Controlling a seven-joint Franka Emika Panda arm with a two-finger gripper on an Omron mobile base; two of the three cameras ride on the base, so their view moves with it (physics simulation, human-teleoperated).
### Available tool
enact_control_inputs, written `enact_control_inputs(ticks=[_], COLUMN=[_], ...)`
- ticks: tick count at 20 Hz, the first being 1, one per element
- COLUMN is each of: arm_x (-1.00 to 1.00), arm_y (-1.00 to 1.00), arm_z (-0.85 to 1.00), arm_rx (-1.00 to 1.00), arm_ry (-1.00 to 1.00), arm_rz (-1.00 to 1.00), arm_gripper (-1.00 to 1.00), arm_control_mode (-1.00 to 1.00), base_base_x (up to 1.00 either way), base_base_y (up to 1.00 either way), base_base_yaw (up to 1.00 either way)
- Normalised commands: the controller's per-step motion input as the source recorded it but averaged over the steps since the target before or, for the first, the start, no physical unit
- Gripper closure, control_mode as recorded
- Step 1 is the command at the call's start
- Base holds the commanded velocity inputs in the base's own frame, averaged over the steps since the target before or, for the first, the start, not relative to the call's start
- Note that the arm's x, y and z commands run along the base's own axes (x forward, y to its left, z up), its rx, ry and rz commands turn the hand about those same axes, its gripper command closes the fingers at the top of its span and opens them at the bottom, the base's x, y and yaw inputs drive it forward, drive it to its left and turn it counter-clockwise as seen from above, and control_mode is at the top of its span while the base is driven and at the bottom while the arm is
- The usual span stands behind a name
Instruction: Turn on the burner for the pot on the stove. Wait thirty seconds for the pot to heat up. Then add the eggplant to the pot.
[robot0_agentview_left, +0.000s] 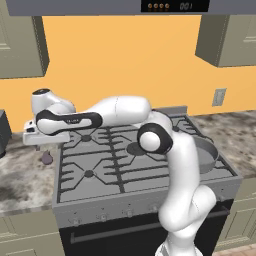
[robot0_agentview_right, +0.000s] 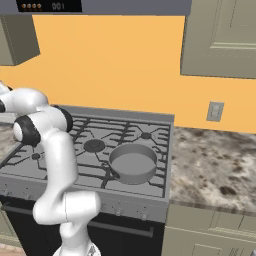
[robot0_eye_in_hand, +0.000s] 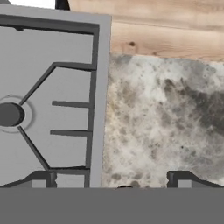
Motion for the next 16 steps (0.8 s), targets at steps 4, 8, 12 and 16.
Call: enact_control_inputs(ticks=[4,8,12,16], arm_x=[0.38,0.12,0.03,0.00], arm_y=[0.00,0.01,0.10,0.06], arm_z=[-0.21,-0.17,-0.14,-0.14], arm_rx=[0.00,0.00,0.00,0.00], arm_ry=[0.00,-0.01,0.00,0.00], arm_rz=[0.05,0.01,0.00,0.00], arm_gripper=[-1.00,-1.00,-1.00,-1.00], arm_control_mode=[-1.00,-1.00,-1.00,-1.00], base_base_x=[0.00,0.00,0.00,0.00], base_base_y=[0.00,0.00,0.00,0.00], base_base_yaw=[0.00,0.00,0.00,0.00])
